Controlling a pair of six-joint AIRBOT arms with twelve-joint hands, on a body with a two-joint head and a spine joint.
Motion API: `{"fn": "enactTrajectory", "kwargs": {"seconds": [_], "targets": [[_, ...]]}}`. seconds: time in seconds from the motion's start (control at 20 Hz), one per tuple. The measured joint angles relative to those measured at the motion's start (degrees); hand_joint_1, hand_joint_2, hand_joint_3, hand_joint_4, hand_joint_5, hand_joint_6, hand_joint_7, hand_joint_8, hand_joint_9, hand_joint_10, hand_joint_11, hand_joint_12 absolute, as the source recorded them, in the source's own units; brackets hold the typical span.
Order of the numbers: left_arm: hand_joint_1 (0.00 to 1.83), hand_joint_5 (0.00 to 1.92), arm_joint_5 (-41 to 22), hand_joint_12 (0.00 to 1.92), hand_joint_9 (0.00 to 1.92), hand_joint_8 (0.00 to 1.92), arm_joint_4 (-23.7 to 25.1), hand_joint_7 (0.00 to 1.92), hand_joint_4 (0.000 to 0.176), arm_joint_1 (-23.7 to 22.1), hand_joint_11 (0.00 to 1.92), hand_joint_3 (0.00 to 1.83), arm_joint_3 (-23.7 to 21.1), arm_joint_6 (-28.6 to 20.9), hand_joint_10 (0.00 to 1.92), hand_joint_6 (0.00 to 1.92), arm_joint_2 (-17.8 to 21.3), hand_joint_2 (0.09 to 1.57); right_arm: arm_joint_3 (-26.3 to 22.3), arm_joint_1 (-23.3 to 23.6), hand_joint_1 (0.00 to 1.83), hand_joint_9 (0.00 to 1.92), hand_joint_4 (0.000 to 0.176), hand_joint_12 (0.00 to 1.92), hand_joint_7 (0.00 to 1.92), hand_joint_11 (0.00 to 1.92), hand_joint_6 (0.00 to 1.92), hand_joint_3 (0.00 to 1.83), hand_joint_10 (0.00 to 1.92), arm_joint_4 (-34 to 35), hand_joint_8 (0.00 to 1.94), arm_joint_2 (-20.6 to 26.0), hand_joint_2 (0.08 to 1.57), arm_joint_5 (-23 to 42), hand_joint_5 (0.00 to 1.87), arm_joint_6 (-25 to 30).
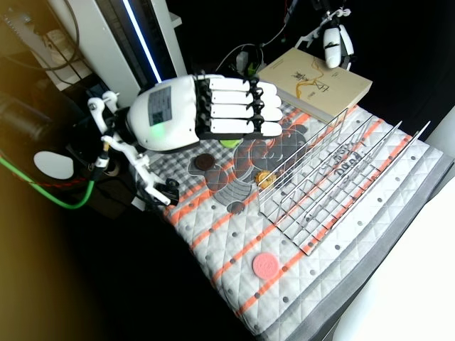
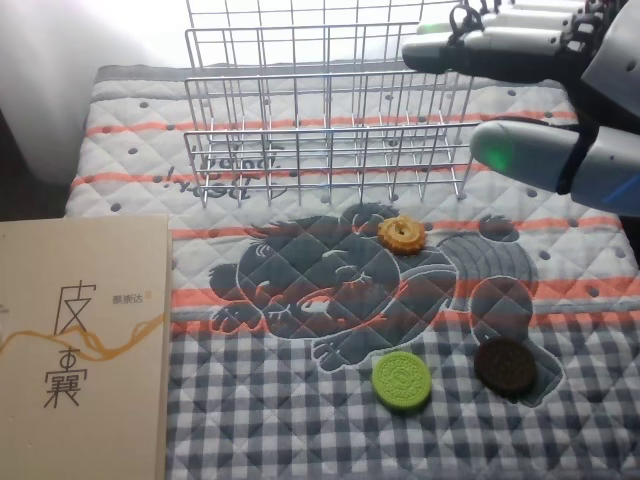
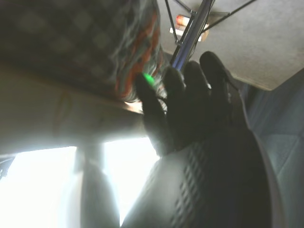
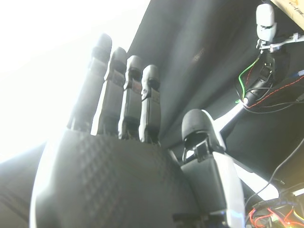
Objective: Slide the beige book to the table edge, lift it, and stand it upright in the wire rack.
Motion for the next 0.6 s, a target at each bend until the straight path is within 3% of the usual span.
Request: {"fn": "enactTrajectory", "kwargs": {"seconds": [0.1,0.2,0.3,0.35,0.45,0.5,0.55,0.6], "targets": [[0.62,0.9,-1.1,0.95,0.45,0.0,-0.9,0.59,0.0,0.0,0.0,0.0,0.1,-0.5,0.01,0.0,0.1,1.06,0.0,-0.3,0.0,0.5,0.0,0.01,0.5,0.53,0.01,0.0,0.01,0.2,0.01,0.0,1.41,-0.3,0.5,0.0],[0.66,0.88,-1.4,1.0,0.46,0.0,-1.0,0.6,0.0,0.0,0.0,0.0,0.1,-0.4,0.01,0.0,0.4,1.05,0.0,-0.3,0.0,0.5,0.0,0.01,0.51,0.53,0.01,0.0,0.01,0.5,0.01,0.0,1.42,-0.3,0.49,0.0],[0.89,0.94,-1.5,0.88,0.44,0.0,-1.1,0.61,0.0,0.0,0.0,0.0,0.1,-0.7,0.0,0.01,0.5,1.07,0.0,-0.4,0.0,0.51,0.0,0.01,0.51,0.55,0.0,0.01,0.01,0.6,0.01,0.0,1.43,-0.3,0.49,0.0],[1.08,1.02,-1.7,0.98,0.48,0.02,-1.4,0.66,0.0,0.0,0.0,0.03,0.1,-0.9,0.02,0.7,0.5,1.07,0.0,-0.6,0.0,0.51,0.0,0.02,0.51,0.56,0.0,0.0,0.01,0.6,0.01,0.0,1.43,-0.3,0.49,0.0],[1.16,0.95,-2.4,1.24,0.66,0.02,-2.3,0.85,0.0,0.0,0.01,0.0,0.2,-1.3,0.03,1.02,0.5,1.13,0.0,-0.7,0.0,0.55,0.0,0.0,0.56,0.57,0.0,0.0,0.01,0.6,0.01,0.0,1.44,-0.8,0.52,0.0],[1.16,0.95,-2.8,1.24,0.66,0.02,-2.4,0.85,0.0,0.0,0.01,0.0,0.2,-1.5,0.03,1.02,0.5,1.13,0.0,-0.7,0.0,0.55,0.0,0.0,0.56,0.57,0.0,0.0,0.01,0.7,0.01,0.0,1.44,-0.7,0.52,0.0],[1.22,1.0,-3.7,1.31,0.79,0.89,-3.0,0.79,0.0,0.0,0.16,0.0,0.2,-1.6,0.06,1.05,0.5,1.15,0.0,-0.7,0.0,0.55,0.0,0.0,0.56,0.57,0.0,0.0,0.0,0.9,0.0,0.0,1.43,-0.8,0.51,0.0],[1.23,1.01,-4.1,1.48,0.9,1.16,-4.1,0.76,0.0,0.0,0.28,0.0,0.3,-1.5,0.12,1.03,0.5,1.16,0.0,-1.1,0.0,0.55,0.0,0.0,0.55,0.57,0.0,0.0,0.0,1.0,0.0,0.0,1.43,-0.6,0.51,0.0]]}}
